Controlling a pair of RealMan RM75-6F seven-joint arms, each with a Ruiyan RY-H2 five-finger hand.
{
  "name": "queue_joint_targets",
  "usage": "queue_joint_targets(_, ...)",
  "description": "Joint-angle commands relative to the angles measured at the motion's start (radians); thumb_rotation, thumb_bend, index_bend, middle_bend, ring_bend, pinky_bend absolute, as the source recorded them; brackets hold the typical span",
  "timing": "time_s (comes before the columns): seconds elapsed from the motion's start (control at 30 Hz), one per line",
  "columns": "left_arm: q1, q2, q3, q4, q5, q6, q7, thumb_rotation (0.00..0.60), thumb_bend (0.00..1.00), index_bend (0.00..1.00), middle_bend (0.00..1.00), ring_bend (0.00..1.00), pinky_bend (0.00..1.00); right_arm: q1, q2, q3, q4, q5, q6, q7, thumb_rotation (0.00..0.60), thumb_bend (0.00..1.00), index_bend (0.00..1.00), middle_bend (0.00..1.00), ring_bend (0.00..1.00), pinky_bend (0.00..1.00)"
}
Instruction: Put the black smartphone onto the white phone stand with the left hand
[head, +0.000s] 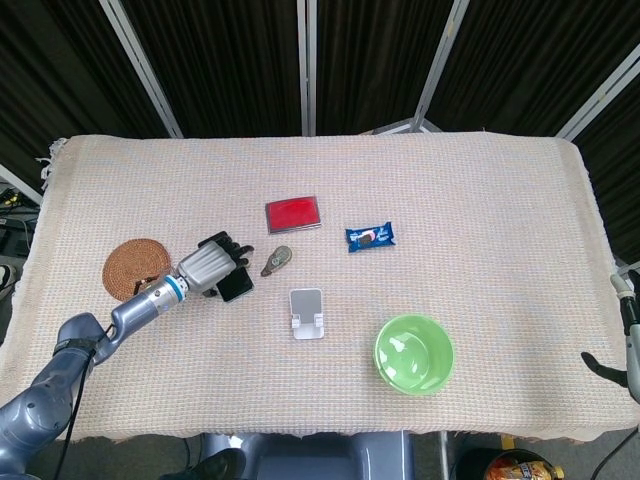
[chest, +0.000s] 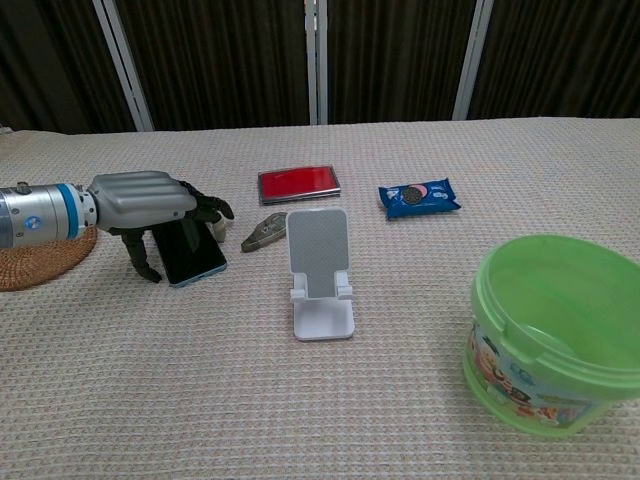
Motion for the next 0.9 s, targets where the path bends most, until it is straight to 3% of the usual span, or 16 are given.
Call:
queue_joint_targets(0.03, -0.001, -0.008, -0.005, 0.008, -0.006, 0.001, 0.009, 0.600, 0.08, 0.56, 0.38, 0.43, 0.32, 0.000, 0.001, 0.001, 0.001, 0.001, 0.000, 0.002, 0.600, 0.00, 0.00, 0.00, 0.00, 0.00)
queue_joint_targets(0.13, 0.002, -0.013, -0.015, 0.023, -0.012, 0.028, 0.039, 0.600, 0.12, 0.67, 0.45, 0.49, 0.38, 0.001, 0.001, 0.000, 0.002, 0.001, -0.003, 0.005, 0.600, 0.00, 0.00, 0.00, 0.00, 0.00)
queue_joint_targets(0.6, -0.006, 0.078, -0.055, -0.061, -0.031, 0.161, 0.098, 0.600, 0.14, 0.68, 0.45, 0.49, 0.40, -0.002, 0.011, -0.006, -0.003, -0.010, -0.006, 0.022, 0.600, 0.00, 0.00, 0.00, 0.00, 0.00)
queue_joint_targets(0.73, -0.023, 0.136, -0.068, -0.130, -0.020, 0.231, 0.166, 0.600, 0.14, 0.68, 0.45, 0.49, 0.40, -0.006, 0.018, -0.009, -0.008, -0.020, -0.002, 0.034, 0.600, 0.00, 0.00, 0.00, 0.00, 0.00)
queue_joint_targets(0.9, -0.059, 0.229, -0.096, -0.303, 0.002, 0.306, 0.303, 0.600, 0.14, 0.69, 0.46, 0.50, 0.41, -0.010, 0.025, -0.011, -0.010, -0.034, 0.003, 0.050, 0.600, 0.00, 0.00, 0.00, 0.00, 0.00)
